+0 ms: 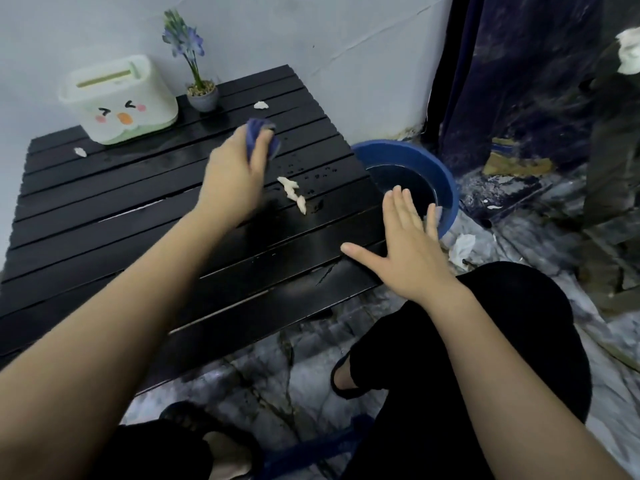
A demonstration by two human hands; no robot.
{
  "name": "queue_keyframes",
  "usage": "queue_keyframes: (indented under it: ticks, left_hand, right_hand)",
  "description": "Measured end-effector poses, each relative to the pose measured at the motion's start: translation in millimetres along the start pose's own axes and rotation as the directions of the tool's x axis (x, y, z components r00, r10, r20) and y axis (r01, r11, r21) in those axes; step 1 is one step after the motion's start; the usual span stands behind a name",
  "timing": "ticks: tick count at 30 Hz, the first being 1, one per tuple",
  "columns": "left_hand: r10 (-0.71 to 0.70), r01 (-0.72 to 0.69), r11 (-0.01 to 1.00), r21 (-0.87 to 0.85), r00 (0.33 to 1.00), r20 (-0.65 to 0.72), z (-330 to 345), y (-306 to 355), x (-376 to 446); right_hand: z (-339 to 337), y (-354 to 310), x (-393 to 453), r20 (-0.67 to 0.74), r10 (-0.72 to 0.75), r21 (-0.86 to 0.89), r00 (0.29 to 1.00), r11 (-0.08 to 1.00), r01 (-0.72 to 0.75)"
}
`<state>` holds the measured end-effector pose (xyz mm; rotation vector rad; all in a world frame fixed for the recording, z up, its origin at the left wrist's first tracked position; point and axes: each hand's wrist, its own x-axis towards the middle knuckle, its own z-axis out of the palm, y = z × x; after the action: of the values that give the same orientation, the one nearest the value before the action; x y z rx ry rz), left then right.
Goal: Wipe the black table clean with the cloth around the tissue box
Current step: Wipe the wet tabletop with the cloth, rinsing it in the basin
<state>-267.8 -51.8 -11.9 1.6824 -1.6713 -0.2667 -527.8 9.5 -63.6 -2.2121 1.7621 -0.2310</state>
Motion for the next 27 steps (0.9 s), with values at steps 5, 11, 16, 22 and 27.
queue_keyframes:
  ticks: [5,11,16,22,27]
  left_hand:
    - [-0.034,-0.032,0.976,0.216,0.956,0.293,-57,-91,-74]
    - [0.01,-0.211,0.901,0.38,0.884,0.468,-35,-90,-77]
    - [0.127,-0.326,0.896,0.303,0.84,0.528,22,-43,-42]
    - [0.218,-0.431,0.865,0.257,0.785,0.58,97,14,14]
    - [0.289,-0.436,0.892,0.118,0.751,0.595,136,49,48]
  right_hand:
    - [6,-1,10,-0.007,0.041,-0.088,0.999,0.995,-0.041]
    - [12,-2,9,-0.047,0.034,-0.145,0.998,0.989,-0.041]
    - [12,-5,8,-0.053,0.035,-0.151,0.998,0.988,-0.043]
    - [14,-5,9,-0.066,0.047,-0.161,0.997,0.985,-0.058]
    - [14,-3,9,-0.064,0.039,-0.143,0.997,0.989,-0.048]
